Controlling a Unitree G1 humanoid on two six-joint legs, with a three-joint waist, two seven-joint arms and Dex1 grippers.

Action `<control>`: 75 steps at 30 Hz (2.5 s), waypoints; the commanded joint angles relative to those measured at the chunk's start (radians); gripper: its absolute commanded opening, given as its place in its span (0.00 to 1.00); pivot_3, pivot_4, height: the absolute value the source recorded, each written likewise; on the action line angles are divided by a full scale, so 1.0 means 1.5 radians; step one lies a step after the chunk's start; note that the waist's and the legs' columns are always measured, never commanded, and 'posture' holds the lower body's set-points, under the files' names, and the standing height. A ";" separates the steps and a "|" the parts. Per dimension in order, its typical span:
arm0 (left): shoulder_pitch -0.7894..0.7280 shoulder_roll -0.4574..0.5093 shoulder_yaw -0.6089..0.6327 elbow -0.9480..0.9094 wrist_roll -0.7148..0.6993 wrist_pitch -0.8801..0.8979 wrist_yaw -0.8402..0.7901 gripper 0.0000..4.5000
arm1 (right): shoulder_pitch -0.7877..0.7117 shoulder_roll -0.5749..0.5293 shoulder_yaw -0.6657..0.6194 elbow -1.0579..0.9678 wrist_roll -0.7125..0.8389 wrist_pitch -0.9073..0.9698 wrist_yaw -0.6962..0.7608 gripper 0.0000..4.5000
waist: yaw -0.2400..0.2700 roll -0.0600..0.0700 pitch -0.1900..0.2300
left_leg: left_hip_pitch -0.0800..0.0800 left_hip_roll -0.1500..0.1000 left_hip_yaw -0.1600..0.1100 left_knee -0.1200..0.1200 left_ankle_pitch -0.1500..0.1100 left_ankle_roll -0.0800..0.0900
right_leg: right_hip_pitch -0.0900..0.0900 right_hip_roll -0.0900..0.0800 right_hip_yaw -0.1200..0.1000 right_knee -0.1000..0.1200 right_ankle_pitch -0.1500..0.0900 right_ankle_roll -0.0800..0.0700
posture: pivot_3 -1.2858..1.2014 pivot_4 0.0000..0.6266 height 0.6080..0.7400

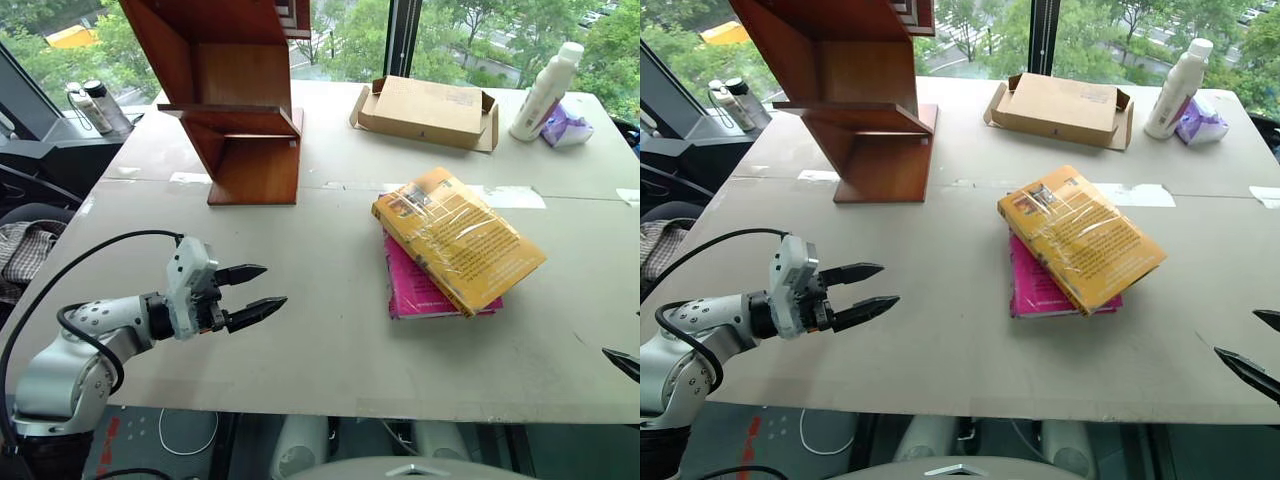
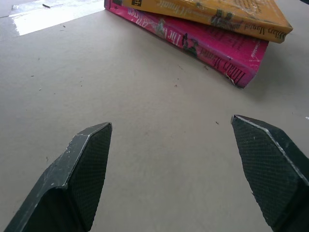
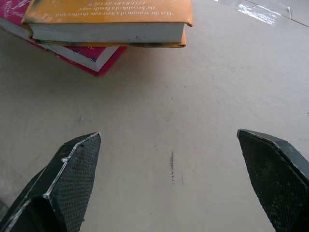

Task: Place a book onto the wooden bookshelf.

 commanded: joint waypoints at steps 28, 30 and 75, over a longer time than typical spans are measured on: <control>-0.100 -0.019 -0.051 -0.121 -0.070 -0.008 -0.007 0.91 | -0.748 -0.173 0.646 0.087 -0.208 0.387 -0.402 0.02 | -0.001 0.000 0.000 | -0.001 -0.001 0.003 0.002 0.002 0.003 | -0.001 0.006 0.000 0.001 0.001 0.000 | 0.52 0.24 0.95; -0.089 -0.020 -0.050 -0.126 -0.068 -0.012 -0.002 0.91 | -0.776 -0.158 0.677 0.109 -0.221 0.361 -0.367 0.02 | -0.001 0.000 0.000 | -0.001 -0.001 0.003 0.002 0.002 0.003 | -0.001 0.006 0.000 0.001 0.001 0.000 | 0.52 0.24 0.95; -0.326 -0.222 -0.032 0.262 -0.400 0.550 0.457 0.91 | -0.181 -0.008 -0.049 -0.238 0.179 0.201 -0.020 0.99 | -0.002 -0.003 0.000 | 0.007 0.000 -0.001 0.003 0.002 0.002 | 0.008 0.007 -0.002 0.003 0.000 0.004 | 0.52 0.24 0.95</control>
